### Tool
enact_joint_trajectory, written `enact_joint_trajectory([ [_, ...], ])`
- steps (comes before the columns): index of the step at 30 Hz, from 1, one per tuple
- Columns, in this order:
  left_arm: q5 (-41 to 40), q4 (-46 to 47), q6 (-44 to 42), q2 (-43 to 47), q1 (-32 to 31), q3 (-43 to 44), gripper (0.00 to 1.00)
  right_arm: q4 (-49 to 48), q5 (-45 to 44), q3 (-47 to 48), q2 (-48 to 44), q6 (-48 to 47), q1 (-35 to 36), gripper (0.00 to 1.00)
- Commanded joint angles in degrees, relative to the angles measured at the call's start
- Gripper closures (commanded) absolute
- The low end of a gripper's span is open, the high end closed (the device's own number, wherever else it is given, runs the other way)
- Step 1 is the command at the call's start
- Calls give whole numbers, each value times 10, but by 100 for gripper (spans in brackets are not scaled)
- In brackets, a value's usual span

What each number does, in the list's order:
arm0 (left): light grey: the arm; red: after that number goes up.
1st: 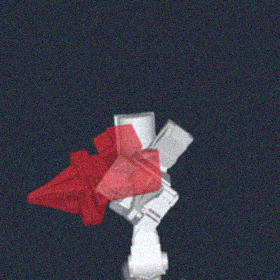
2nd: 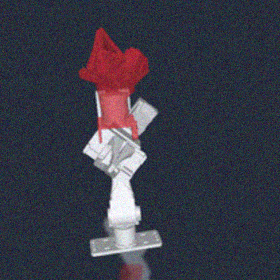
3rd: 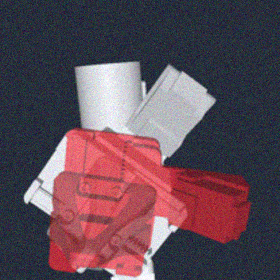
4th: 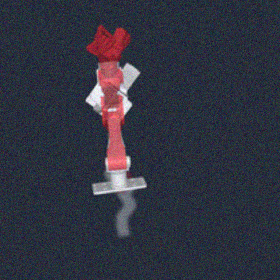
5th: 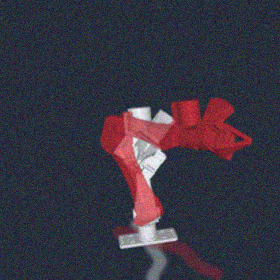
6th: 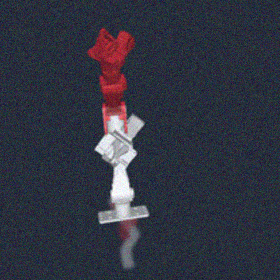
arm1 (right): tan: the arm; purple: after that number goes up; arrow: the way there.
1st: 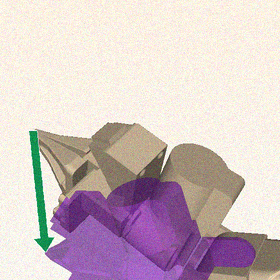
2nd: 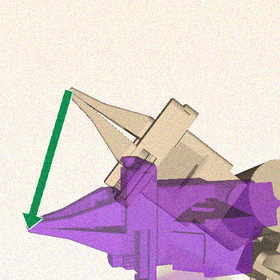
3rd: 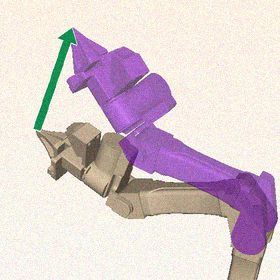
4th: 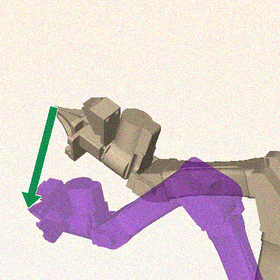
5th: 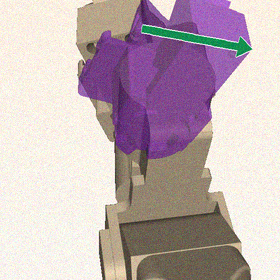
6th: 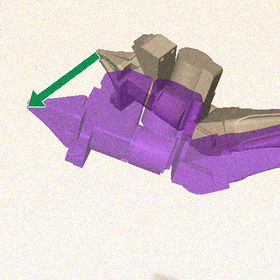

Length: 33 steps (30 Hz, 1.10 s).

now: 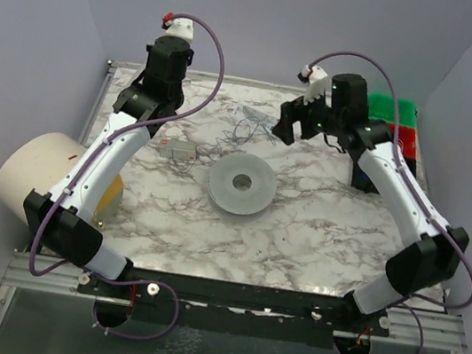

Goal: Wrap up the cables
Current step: Adjust the cable at the center of the board.

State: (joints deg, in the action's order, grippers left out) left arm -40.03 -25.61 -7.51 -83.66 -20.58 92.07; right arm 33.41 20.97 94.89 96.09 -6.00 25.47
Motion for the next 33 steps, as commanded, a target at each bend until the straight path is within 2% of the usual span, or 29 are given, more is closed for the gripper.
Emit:
enact_joint_trajectory([
  [1, 53, 8, 7, 9, 3, -11, 100, -70, -76, -84, -65, -55, -17, 10],
  [4, 60, 7, 3, 11, 3, -14, 100, -84, -81, -96, -44, -70, -17, 10],
  [8, 64, 8, 2, 16, 4, -26, 100, -88, -82, -63, 17, -88, -19, 13],
  [11, 62, 7, 0, 17, 3, -32, 100, -71, -44, -32, 63, -111, -19, 17],
  [25, 65, 7, 3, 17, 5, -43, 100, -72, -61, 48, 225, -88, -4, 22],
  [30, 66, 7, 3, 11, 7, -42, 100, -56, -88, 94, 273, -88, 13, 26],
  [33, 68, 7, 3, 10, 8, -43, 100, -64, -104, 99, 289, -78, 16, 34],
])
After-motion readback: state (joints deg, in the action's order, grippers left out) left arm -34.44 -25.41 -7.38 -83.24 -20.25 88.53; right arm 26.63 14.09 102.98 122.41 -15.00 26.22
